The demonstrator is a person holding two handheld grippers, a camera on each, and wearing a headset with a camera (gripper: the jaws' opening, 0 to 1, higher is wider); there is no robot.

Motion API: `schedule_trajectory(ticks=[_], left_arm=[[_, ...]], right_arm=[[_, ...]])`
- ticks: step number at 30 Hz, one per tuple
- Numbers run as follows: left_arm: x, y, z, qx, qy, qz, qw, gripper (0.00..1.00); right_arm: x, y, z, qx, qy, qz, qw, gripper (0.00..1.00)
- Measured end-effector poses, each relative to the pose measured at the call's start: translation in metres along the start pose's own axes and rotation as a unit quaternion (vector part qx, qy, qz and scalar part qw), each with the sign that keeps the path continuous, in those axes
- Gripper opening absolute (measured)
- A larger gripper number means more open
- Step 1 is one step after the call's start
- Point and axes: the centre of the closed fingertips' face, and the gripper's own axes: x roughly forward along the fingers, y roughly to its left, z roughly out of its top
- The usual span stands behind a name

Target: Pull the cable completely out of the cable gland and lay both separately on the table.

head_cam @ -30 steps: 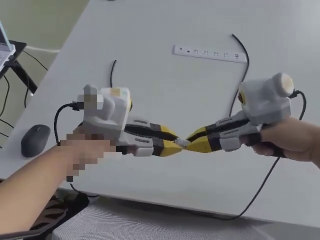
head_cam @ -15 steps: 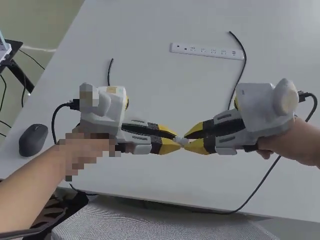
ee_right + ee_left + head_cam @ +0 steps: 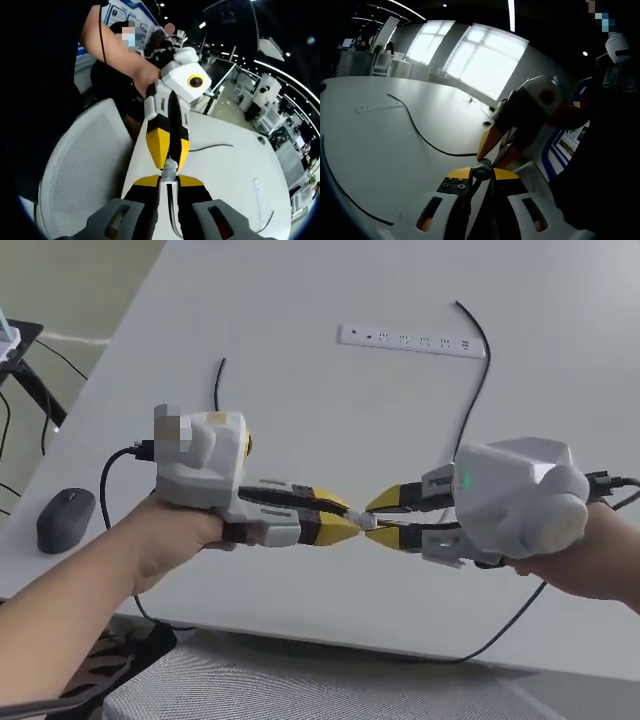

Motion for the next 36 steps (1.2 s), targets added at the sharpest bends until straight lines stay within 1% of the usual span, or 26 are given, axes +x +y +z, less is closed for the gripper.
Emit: schedule_trajectory(ticks=[5, 9, 14, 17, 19, 21, 24, 26, 28, 29, 31, 32, 34, 36], left_arm=[[0.000, 0.001, 0.001, -0.001, -0.003, 0.001, 1.0000, 0.15], [0.000, -0.001, 0.002, 0.002, -0.002, 0.000, 1.0000, 0.15], [0.001, -0.001, 0.003, 0.007, -0.002, 0.000, 1.0000, 0.15], [0.001, -0.002, 0.003, 0.009, -0.001, -0.002, 1.0000, 0.15], [0.001, -0.003, 0.003, 0.010, 0.000, -0.002, 0.9999, 0.15], [0.001, -0.003, 0.002, 0.010, 0.000, -0.002, 0.9999, 0.15], [0.001, -0.003, 0.002, 0.011, 0.000, -0.002, 0.9999, 0.15], [0.000, -0.003, 0.003, 0.012, -0.001, -0.001, 0.9999, 0.15], [-0.001, -0.003, 0.004, 0.014, -0.004, 0.002, 0.9999, 0.15], [-0.002, -0.003, 0.004, 0.014, -0.004, 0.003, 0.9999, 0.15], [-0.003, -0.002, 0.004, 0.016, -0.005, 0.004, 0.9998, 0.15], [-0.004, -0.003, 0.003, 0.021, -0.006, 0.006, 0.9998, 0.15], [-0.005, -0.003, 0.003, 0.026, -0.005, 0.010, 0.9996, 0.15], [-0.006, -0.003, 0.003, 0.032, -0.005, 0.011, 0.9994, 0.15]], right_arm=[[-0.001, -0.002, 0.001, -0.007, -0.002, -0.010, 0.9999, 0.08], [-0.001, -0.002, 0.001, 0.004, -0.006, -0.015, 0.9999, 0.08], [-0.002, -0.003, 0.002, 0.009, -0.008, -0.019, 0.9997, 0.08], [-0.003, -0.002, 0.004, 0.021, -0.012, -0.018, 0.9996, 0.09], [-0.004, -0.004, 0.006, 0.034, -0.015, -0.021, 0.9991, 0.12], [-0.006, -0.004, 0.009, 0.037, -0.022, -0.022, 0.9988, 0.13], [-0.010, -0.005, 0.008, 0.045, -0.019, -0.028, 0.9984, 0.14], [-0.015, -0.005, 0.006, 0.069, -0.018, -0.035, 0.9968, 0.15], [-0.019, -0.006, 0.004, 0.113, -0.023, -0.045, 0.9923, 0.17], [-0.022, -0.007, 0.002, 0.140, -0.024, -0.052, 0.9886, 0.19], [-0.025, -0.008, 0.003, 0.161, -0.037, -0.063, 0.9843, 0.21], [-0.028, -0.009, 0.004, 0.183, -0.047, -0.070, 0.9794, 0.21], [-0.030, -0.012, -0.003, 0.208, -0.044, -0.087, 0.9733, 0.21], [-0.031, -0.013, -0.010, 0.201, -0.030, -0.105, 0.9736, 0.19]])
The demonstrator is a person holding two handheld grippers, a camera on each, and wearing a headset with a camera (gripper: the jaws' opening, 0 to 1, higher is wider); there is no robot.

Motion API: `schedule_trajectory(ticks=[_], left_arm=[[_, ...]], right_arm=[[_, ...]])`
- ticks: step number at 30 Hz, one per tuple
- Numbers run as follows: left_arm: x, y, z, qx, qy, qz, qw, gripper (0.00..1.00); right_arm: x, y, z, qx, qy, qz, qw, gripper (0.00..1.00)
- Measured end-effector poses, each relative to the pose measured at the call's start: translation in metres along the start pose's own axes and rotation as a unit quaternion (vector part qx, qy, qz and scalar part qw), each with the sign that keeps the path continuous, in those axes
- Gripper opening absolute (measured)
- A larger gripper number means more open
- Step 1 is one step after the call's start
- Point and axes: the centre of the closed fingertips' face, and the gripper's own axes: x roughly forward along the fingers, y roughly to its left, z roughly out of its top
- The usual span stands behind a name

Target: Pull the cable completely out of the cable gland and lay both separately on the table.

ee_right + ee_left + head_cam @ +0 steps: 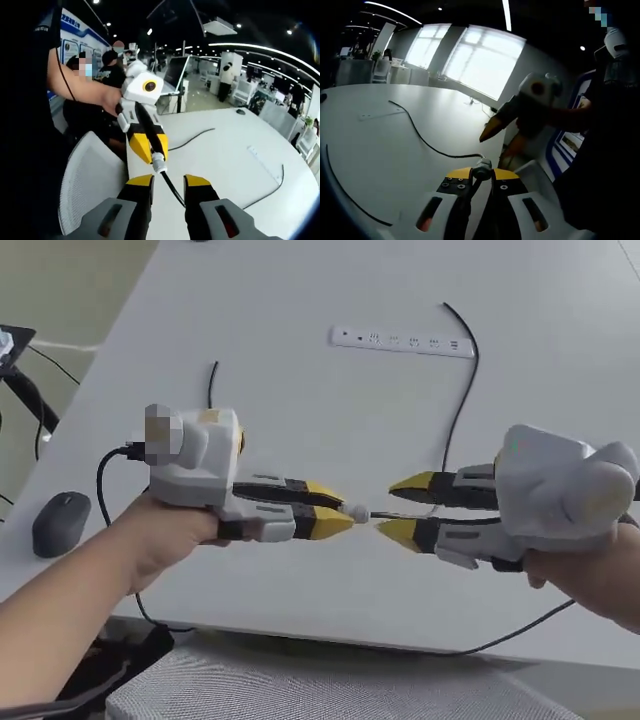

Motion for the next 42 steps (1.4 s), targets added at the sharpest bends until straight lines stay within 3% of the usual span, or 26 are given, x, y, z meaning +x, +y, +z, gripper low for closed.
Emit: schedule_trajectory(ticks=[9, 17, 31, 42], left_arm=[[-0.003, 0.000, 0.004, 0.029, -0.001, 0.006, 0.9996, 0.15], [-0.004, 0.003, 0.006, 0.044, 0.005, 0.011, 0.9989, 0.15], [0.000, 0.004, 0.010, 0.059, 0.004, 0.011, 0.9982, 0.15], [0.004, 0.002, 0.007, 0.060, 0.010, 0.008, 0.9981, 0.15]], right_arm=[[0.012, -0.001, -0.016, -0.065, 0.042, -0.045, 0.9960, 0.18], [0.018, -0.003, -0.007, -0.087, 0.035, -0.068, 0.9932, 0.14], [0.025, 0.000, -0.004, -0.105, 0.036, -0.078, 0.9907, 0.06], [0.027, 0.003, -0.007, -0.111, 0.041, -0.065, 0.9908, 0.01]])
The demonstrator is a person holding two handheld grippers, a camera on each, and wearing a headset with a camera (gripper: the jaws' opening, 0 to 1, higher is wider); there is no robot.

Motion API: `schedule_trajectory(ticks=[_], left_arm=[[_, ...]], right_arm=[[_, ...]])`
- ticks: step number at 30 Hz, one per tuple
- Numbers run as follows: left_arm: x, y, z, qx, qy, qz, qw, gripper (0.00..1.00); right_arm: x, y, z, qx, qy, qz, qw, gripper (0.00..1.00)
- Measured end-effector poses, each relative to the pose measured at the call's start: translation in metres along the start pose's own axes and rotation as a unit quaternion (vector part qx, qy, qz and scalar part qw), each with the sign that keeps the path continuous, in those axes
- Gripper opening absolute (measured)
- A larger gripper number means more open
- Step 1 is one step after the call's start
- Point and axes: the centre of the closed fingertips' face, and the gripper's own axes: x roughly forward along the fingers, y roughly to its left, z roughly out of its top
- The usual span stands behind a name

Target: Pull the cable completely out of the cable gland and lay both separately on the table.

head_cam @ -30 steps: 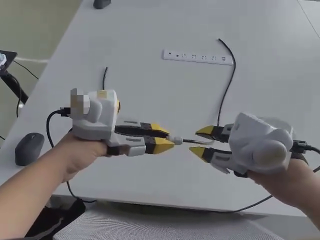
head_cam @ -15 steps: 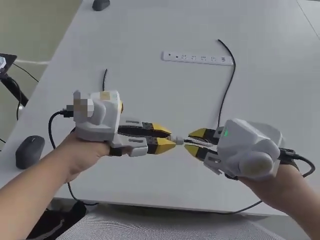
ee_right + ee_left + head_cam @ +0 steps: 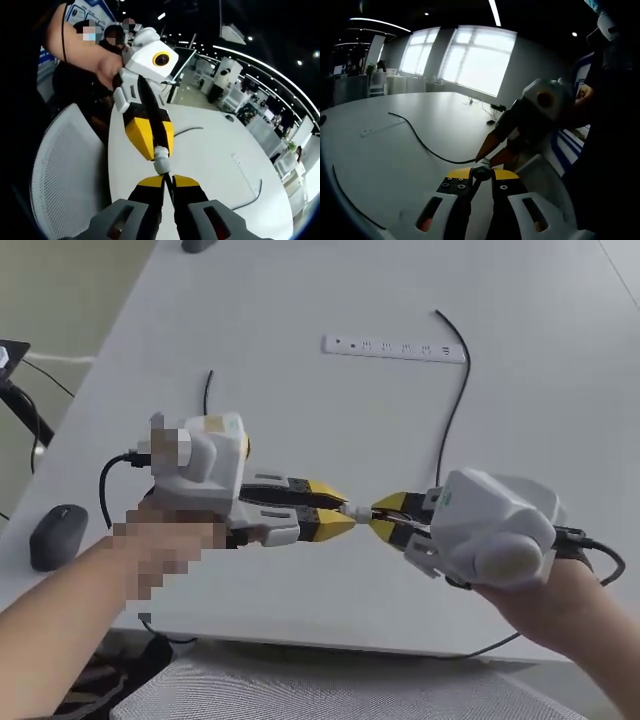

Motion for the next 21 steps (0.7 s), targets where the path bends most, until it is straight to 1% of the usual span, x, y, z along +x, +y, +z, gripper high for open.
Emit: schedule_trajectory(ticks=[5, 11, 15, 18, 21], left_arm=[[0.001, -0.001, 0.000, 0.004, 0.000, 0.000, 1.0000, 0.14], [0.001, 0.000, 0.001, 0.002, -0.003, 0.004, 1.0000, 0.14], [0.003, 0.000, 0.000, 0.005, 0.001, 0.006, 1.0000, 0.15], [0.003, 0.001, -0.001, 0.003, 0.002, 0.008, 1.0000, 0.15], [0.002, 0.002, 0.003, -0.002, -0.006, 0.008, 0.9999, 0.15]], right_arm=[[-0.001, 0.000, -0.001, 0.003, -0.001, 0.001, 1.0000, 0.00], [-0.001, -0.001, -0.001, 0.003, -0.002, -0.006, 1.0000, 0.00], [-0.001, -0.001, -0.004, 0.003, 0.001, -0.009, 1.0000, 0.00], [-0.002, -0.003, -0.010, 0.004, 0.008, -0.015, 0.9998, 0.00], [-0.006, -0.009, -0.012, 0.022, 0.003, -0.026, 0.9994, 0.00]])
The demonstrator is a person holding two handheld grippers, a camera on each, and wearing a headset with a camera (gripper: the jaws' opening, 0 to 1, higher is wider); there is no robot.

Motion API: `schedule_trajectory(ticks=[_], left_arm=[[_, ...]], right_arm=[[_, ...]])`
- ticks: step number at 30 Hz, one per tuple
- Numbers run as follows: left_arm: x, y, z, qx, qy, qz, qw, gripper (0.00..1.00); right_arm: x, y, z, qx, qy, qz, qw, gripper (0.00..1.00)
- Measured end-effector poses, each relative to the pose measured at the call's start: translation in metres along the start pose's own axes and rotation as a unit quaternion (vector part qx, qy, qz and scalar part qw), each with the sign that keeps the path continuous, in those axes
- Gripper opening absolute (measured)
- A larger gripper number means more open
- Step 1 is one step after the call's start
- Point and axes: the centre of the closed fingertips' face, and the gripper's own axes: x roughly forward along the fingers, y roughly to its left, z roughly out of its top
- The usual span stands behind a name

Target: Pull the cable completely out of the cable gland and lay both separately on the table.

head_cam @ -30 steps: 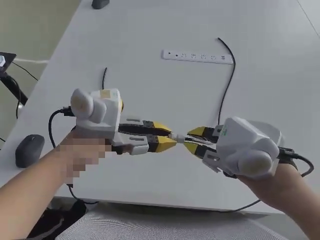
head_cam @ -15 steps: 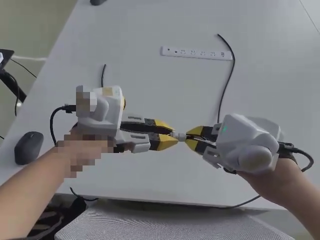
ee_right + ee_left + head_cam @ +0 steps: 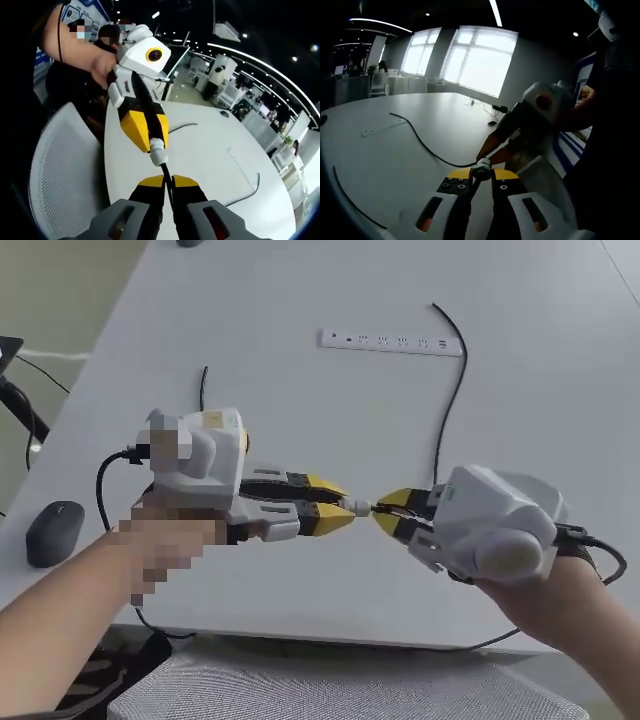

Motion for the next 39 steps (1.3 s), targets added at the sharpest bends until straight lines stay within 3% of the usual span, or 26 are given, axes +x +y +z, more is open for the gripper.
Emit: schedule_trajectory(ticks=[14, 17, 26, 28, 32, 36, 39], left_arm=[[-0.002, 0.000, 0.002, -0.007, -0.007, 0.010, 0.9999, 0.15], [-0.004, 0.001, 0.003, -0.010, -0.011, 0.014, 0.9998, 0.15], [-0.002, 0.002, 0.000, -0.005, -0.005, 0.024, 0.9997, 0.15], [-0.002, 0.002, -0.002, -0.004, -0.003, 0.025, 0.9997, 0.15], [-0.007, 0.003, 0.000, -0.010, -0.011, 0.027, 0.9995, 0.15], [-0.008, 0.003, 0.002, -0.012, -0.016, 0.029, 0.9994, 0.15], [-0.008, 0.004, 0.003, -0.009, -0.018, 0.032, 0.9993, 0.15]], right_arm=[[0.000, -0.010, -0.021, 0.076, 0.007, -0.024, 0.9968, 0.00], [0.000, -0.013, -0.022, 0.120, -0.003, -0.027, 0.9924, 0.00], [0.004, -0.011, -0.027, 0.162, -0.009, -0.032, 0.9862, 0.00], [0.004, -0.010, -0.032, 0.169, 0.000, -0.034, 0.9851, 0.00], [0.000, -0.016, -0.041, 0.213, -0.003, -0.041, 0.9763, 0.00], [-0.002, -0.018, -0.051, 0.230, 0.004, -0.053, 0.9718, 0.00], [-0.003, -0.021, -0.061, 0.277, 0.006, -0.070, 0.9583, 0.00]])
